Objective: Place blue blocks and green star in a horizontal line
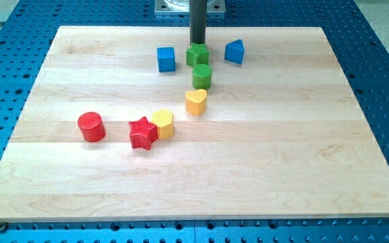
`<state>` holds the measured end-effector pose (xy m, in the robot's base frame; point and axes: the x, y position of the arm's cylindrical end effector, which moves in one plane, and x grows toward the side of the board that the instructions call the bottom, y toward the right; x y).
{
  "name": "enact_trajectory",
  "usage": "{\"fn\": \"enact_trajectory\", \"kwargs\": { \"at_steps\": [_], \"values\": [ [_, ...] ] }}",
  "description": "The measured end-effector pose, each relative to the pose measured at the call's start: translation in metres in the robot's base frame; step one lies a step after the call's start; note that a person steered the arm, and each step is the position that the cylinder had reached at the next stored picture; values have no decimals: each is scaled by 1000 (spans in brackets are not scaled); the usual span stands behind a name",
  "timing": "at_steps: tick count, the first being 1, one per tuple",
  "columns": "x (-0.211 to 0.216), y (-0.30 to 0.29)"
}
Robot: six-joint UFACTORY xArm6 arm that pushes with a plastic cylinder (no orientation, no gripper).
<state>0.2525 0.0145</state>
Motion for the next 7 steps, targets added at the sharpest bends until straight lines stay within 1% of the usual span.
{"fn": "enact_trajectory", "kwargs": {
  "at_steps": [2,3,4,5,6,7],
  "values": [
    [27,-37],
    [27,-47],
    [43,-106],
    [65,-152],
    [131,-103],
    [109,-77]
  ]
}}
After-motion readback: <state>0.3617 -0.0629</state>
